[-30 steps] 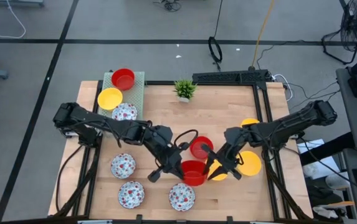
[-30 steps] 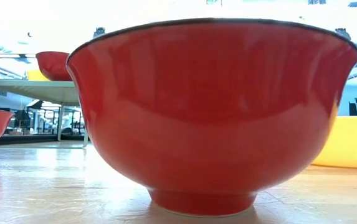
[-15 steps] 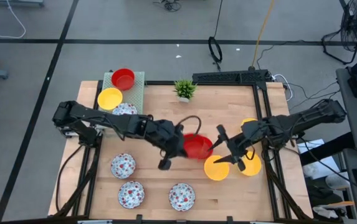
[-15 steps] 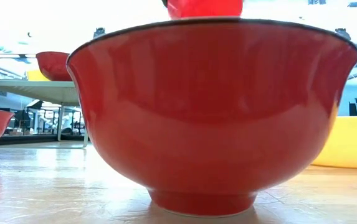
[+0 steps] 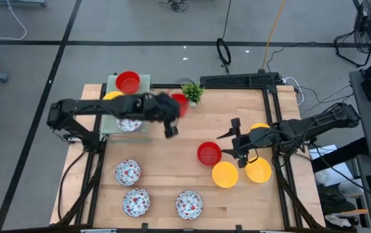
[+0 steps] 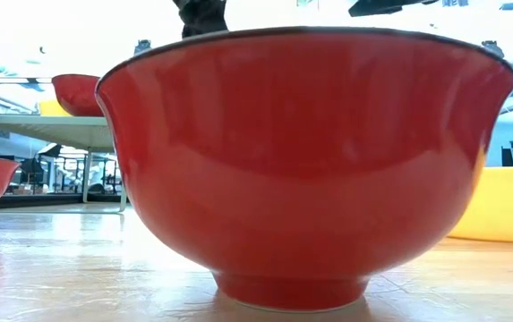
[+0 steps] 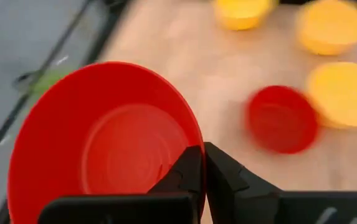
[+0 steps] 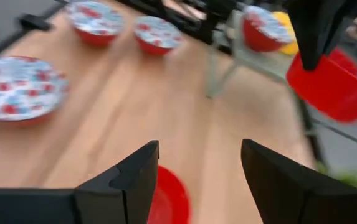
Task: Pick & Place Mini bowls
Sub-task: Stack the red bowl on the red bowl on the shelf
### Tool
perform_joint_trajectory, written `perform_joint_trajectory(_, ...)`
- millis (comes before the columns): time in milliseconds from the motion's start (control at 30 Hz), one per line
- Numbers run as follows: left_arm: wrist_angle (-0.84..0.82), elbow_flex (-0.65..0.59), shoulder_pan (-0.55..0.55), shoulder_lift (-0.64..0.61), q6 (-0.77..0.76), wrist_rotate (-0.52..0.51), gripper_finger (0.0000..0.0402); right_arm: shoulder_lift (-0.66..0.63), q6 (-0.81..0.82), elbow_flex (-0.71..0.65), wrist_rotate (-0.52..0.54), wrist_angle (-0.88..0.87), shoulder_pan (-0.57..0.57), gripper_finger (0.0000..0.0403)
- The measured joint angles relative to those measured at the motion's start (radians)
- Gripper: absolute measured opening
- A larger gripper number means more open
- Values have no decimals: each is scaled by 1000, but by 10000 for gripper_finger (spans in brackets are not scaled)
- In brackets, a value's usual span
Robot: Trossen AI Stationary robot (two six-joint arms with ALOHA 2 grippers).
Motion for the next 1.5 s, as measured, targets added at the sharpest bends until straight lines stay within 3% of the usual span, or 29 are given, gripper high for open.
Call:
perform_joint_trajectory(267,-165,0,191,-88,-110,-185,8,0,12,0,209,2,-1,215)
perform_joint_trajectory(400,-257,1,294,-95,-171,-246,6,0,52,0,213,1,-1,215)
perform_joint_trajectory(767,-326,0,526,-86,-231,-245,7,0,82,0,210,1,-1,210)
perform_joint_trajectory(1500,-355,-49,564,-86,-350,-234,6,0,115,0,209,-19,-1,210)
